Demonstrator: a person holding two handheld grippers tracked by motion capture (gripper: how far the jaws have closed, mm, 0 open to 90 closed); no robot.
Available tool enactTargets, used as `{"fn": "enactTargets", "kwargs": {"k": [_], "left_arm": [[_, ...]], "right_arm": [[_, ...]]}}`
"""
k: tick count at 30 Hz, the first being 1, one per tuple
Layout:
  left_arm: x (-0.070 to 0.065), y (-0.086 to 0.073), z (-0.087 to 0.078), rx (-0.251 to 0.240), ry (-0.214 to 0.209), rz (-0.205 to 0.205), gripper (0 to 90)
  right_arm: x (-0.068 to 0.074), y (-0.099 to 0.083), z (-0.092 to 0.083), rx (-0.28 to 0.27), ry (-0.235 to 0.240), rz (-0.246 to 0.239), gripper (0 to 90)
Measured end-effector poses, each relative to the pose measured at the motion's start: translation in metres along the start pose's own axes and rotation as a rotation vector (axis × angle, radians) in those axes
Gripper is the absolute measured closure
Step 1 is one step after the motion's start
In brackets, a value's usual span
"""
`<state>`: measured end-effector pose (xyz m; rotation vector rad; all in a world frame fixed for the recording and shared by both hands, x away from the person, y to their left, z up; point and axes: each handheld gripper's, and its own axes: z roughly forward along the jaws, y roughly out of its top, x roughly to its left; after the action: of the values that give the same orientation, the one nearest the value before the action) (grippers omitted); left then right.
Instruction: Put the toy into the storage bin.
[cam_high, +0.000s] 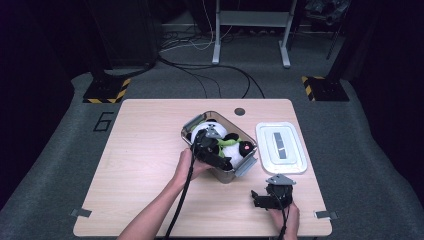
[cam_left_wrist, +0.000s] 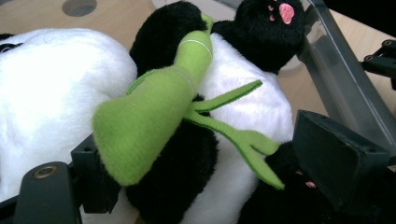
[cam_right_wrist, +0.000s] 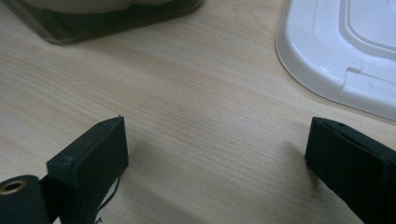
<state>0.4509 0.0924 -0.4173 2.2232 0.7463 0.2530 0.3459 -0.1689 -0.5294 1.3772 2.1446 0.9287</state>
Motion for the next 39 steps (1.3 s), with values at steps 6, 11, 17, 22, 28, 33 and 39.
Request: {"fn": "enactTargets", "kwargs": {"k": [6,11,17,22,28,33,39], "left_arm": [[0.006,0.007,-0.021,-0.098,0.004,-0.024,14.4],[0.026,0.012,-0.029,-0.106,0.058,-0.048,13.5],[0.038,0.013,-0.013,-0.043,0.037,-0.081,13.5],[0.038,0.015,-0.005,0.023,0.051,-0.062,13.1],[0.040,0.015,0.005,0.077,0.061,-0.075,13.2],[0.037,0.016,-0.006,0.037,0.049,-0.085,12.1],[0.015,0.017,-0.024,-0.002,-0.024,-0.055,12.3]], "right_arm": [[0.000,0.000,0.000,0.000,0.001,0.000,5.1],[0.000,0.000,0.000,0.000,0.001,0.000,5.1],[0.000,0.000,0.000,0.000,0.001,0.000,5.1],[0.000,0.000,0.000,0.001,0.001,0.001,5.1],[0.001,0.000,0.000,0.003,0.003,-0.001,5.1],[0.000,0.000,0.000,0.002,0.003,-0.004,5.1],[0.000,0.000,0.000,0.002,0.004,-0.004,5.1]]}}
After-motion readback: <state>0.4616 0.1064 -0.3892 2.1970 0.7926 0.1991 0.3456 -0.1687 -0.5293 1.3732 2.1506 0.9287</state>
